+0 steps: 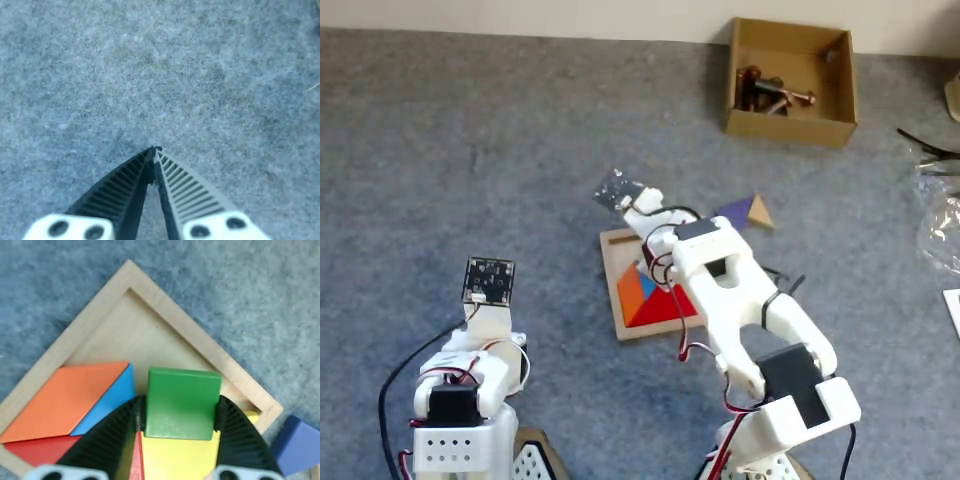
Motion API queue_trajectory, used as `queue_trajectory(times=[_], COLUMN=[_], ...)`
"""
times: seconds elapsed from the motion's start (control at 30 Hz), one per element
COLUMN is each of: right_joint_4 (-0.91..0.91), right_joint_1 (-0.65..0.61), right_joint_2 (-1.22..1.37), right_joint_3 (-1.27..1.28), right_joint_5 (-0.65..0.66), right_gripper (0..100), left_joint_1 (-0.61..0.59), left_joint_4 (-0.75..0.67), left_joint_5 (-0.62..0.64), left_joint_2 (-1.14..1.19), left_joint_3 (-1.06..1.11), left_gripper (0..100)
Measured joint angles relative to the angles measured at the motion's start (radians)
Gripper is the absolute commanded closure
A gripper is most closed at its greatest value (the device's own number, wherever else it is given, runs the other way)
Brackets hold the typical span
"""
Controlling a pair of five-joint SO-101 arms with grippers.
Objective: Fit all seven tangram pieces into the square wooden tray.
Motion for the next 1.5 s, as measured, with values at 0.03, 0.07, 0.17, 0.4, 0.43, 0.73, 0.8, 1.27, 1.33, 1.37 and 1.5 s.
queue_trajectory(times=[0.03,0.07,0.17,0.4,0.43,0.73,0.8,1.27,1.33,1.37,1.5], right_joint_4=[0.000,0.000,0.000,0.003,0.003,0.005,0.005,0.069,0.069,0.069,0.063], right_joint_1=[0.000,0.000,-0.003,-0.005,-0.005,-0.005,-0.008,-0.023,-0.006,0.006,0.043], right_joint_2=[0.000,0.000,0.000,0.000,0.000,0.000,0.000,-0.164,-0.169,-0.169,-0.169], right_joint_3=[0.000,0.000,0.000,0.000,0.000,0.000,0.000,0.002,0.002,0.002,0.002], right_joint_5=[0.000,0.000,0.002,0.002,0.002,0.002,0.002,-0.057,-0.077,-0.081,-0.084], right_gripper=[82.0,82.0,81.6,77.7,77.7,77.6,77.6,78.3,82.4,85.8,97.0], left_joint_1=[0.000,0.000,0.000,0.000,0.000,0.000,0.000,0.000,0.000,0.000,0.000], left_joint_4=[0.000,0.000,0.000,0.000,0.000,0.000,0.000,0.000,0.000,0.000,0.000], left_joint_5=[0.000,0.000,0.000,0.000,0.000,0.000,0.000,0.000,0.000,0.000,0.000], left_joint_2=[0.000,0.000,0.000,0.000,0.000,0.000,0.000,0.000,0.000,0.000,0.000], left_joint_3=[0.000,0.000,0.000,0.000,0.000,0.000,0.000,0.000,0.000,0.000,0.000], left_gripper=[99,99,99,99,99,99,99,99,99,99,99])
